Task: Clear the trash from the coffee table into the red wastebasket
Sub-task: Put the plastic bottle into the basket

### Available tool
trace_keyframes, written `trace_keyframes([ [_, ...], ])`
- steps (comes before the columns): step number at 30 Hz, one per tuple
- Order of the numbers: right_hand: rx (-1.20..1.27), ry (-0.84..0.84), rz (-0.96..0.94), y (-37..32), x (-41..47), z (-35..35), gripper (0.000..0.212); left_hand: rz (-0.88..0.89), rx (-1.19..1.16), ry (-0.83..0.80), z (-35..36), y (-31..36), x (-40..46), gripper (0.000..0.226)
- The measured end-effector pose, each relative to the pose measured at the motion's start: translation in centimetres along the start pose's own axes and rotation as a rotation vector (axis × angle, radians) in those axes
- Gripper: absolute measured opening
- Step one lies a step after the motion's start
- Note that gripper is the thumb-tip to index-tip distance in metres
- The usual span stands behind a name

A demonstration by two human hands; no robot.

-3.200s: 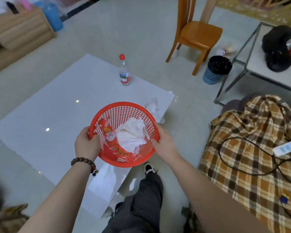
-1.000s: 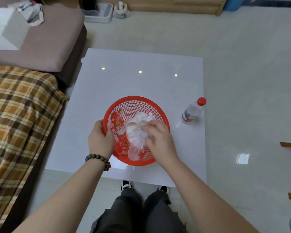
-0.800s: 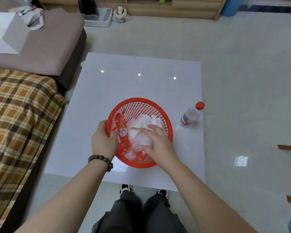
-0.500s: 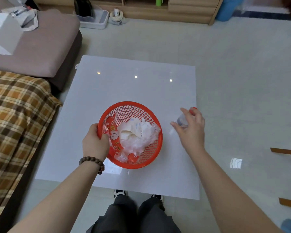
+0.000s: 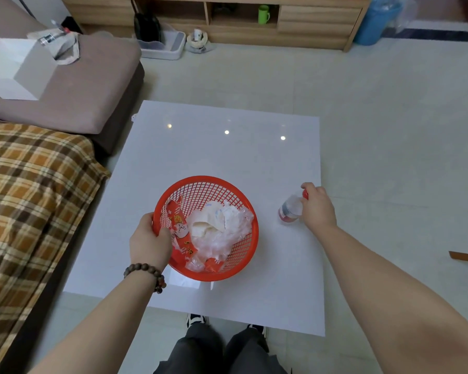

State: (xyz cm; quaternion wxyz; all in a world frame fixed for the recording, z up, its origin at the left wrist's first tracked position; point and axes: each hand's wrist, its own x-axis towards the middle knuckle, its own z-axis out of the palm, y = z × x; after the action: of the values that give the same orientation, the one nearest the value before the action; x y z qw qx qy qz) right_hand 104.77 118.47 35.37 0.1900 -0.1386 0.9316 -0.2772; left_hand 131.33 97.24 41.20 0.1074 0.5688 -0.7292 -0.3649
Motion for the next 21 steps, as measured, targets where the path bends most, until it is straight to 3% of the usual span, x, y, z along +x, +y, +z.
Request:
trace_keyframes([
  [5, 0.355, 0.481, -0.142, -4.8, -4.3, -3.8, 0.037, 0.002, -0.015, 0.026, -0.9, 0.0, 0.1, 0.026],
  [7, 0.514, 0.551, -0.219, -6.7, -6.9, -5.6, 0.035, 0.008, -0.022, 0.031, -1.3, 0.2, 0.2, 0.027],
  [9, 0.624, 0.477, -0.295, -8.8, -9.4, -6.3, 0.034, 0.004, -0.04, 0.025, -1.9, 0.6, 0.4, 0.027],
  [12, 0.646, 0.234, -0.423, -11.9, -12.3, -5.7, 0.038, 0.027, -0.075, 0.016, -2.9, 1.1, 0.4, 0.027],
  [15, 0.563, 0.054, -0.503, -14.0, -14.2, -4.0, 0.041, 0.079, -0.106, 0.002, -3.8, 1.9, 0.2, 0.026],
  [21, 0.332, -0.121, -0.574, -16.4, -15.4, -0.5, 0.037, 0.143, -0.154, -0.038, -5.3, 3.1, -0.5, 0.026],
])
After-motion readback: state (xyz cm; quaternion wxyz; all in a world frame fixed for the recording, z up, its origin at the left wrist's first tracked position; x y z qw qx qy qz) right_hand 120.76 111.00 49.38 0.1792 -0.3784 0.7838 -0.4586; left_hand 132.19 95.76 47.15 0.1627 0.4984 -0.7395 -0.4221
